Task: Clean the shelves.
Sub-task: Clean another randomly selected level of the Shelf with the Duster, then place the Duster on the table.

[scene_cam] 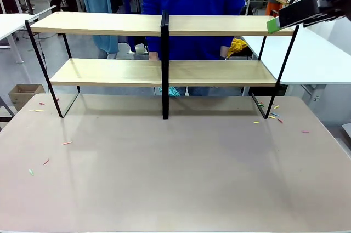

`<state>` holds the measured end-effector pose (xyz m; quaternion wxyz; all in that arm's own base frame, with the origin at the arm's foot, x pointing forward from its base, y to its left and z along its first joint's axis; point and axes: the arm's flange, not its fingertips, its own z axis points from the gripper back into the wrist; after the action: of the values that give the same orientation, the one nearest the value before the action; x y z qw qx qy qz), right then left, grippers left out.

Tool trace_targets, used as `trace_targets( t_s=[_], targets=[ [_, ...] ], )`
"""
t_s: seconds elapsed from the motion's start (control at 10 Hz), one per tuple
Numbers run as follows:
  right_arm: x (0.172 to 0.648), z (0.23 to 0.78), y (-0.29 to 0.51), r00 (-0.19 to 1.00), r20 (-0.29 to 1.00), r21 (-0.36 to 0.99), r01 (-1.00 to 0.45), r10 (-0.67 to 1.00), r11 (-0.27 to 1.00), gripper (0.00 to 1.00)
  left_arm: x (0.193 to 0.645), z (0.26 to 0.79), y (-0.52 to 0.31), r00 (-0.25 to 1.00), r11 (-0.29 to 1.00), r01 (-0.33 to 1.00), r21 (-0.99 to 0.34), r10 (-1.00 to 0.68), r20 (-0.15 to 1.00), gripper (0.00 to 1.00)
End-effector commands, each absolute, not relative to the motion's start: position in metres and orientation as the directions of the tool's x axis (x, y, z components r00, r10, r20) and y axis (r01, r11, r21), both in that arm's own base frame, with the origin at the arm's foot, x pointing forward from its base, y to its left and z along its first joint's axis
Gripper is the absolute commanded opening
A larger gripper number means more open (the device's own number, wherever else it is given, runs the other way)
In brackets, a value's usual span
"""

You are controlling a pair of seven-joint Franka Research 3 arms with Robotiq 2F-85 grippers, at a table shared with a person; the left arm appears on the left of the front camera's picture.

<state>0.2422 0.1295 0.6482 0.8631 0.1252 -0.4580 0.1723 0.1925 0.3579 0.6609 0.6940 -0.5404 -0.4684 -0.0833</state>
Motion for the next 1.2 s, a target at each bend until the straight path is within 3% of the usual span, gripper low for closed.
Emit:
trace_targets(
  t_s=[0.0,1.1],
  targets=[
    [0.2417,0.6486,0.1304,0.523,0.835,0.063,-0.401,0.172,0.914,1.00,0.1787,0.6682,0.3303,0.515,0.338,0.726,-0.599,0.310,0.799,0.13],
    [0.2417,0.6486,0.1304,0.523,0.835,0.063,-0.401,0.172,0.914,1.00,0.1787,0.6682,0.3303,0.515,0.338,0.726,-0.599,0.310,0.799,0.13]
  ],
)
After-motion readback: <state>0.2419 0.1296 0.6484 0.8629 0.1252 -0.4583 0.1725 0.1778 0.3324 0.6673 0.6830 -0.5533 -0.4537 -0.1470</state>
